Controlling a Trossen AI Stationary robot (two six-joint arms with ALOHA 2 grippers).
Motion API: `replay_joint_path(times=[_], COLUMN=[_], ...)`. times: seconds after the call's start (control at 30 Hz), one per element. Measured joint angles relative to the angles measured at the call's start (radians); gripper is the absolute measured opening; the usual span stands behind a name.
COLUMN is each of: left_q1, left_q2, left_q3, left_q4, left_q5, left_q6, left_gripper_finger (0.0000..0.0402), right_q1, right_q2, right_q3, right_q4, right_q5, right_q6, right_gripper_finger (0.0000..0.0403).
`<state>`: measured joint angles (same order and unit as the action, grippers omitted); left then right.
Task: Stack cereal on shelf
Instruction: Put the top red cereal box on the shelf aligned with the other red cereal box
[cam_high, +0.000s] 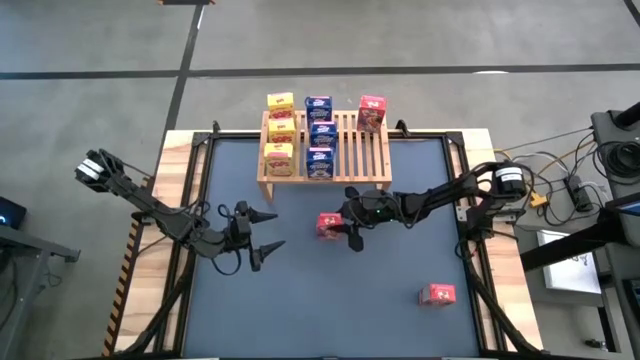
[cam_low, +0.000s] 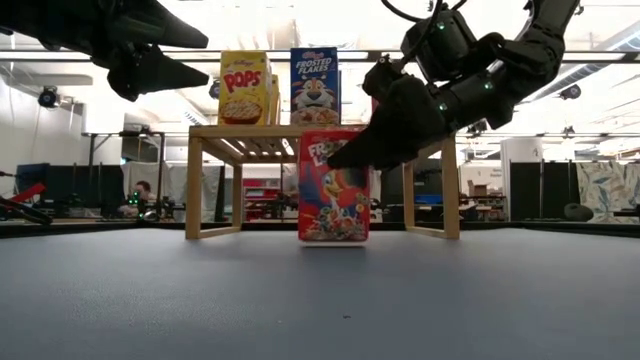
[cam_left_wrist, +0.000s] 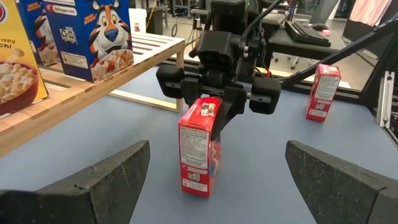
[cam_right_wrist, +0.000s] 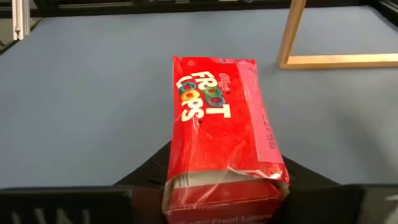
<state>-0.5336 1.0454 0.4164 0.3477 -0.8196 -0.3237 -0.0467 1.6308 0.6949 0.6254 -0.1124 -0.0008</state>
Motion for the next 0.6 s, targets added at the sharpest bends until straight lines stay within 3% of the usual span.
replay_joint_path(times=[0.17,0.33,0.6], left_q1=[0.0,0.0,0.0], left_q2=[0.0,0.0,0.0], left_q3=[0.0,0.0,0.0], left_q4=[0.0,0.001,0.0], left_q5=[0.0,0.0,0.0], left_q6=[0.0,0.0,-0.007], left_gripper_finger=[0.0359,0.0359,0.0359], right_q1=[0.0,0.0,0.0], right_q2=[-0.03,-0.099,-0.334], right_q3=[0.0,0.0,0.0], right_q4=[-0.017,-0.072,-0.286], right_q5=[-0.014,-0.027,-0.027], right_q6=[0.0,0.0,-0.044], right_gripper_finger=[0.0115,0.0131,0.0132])
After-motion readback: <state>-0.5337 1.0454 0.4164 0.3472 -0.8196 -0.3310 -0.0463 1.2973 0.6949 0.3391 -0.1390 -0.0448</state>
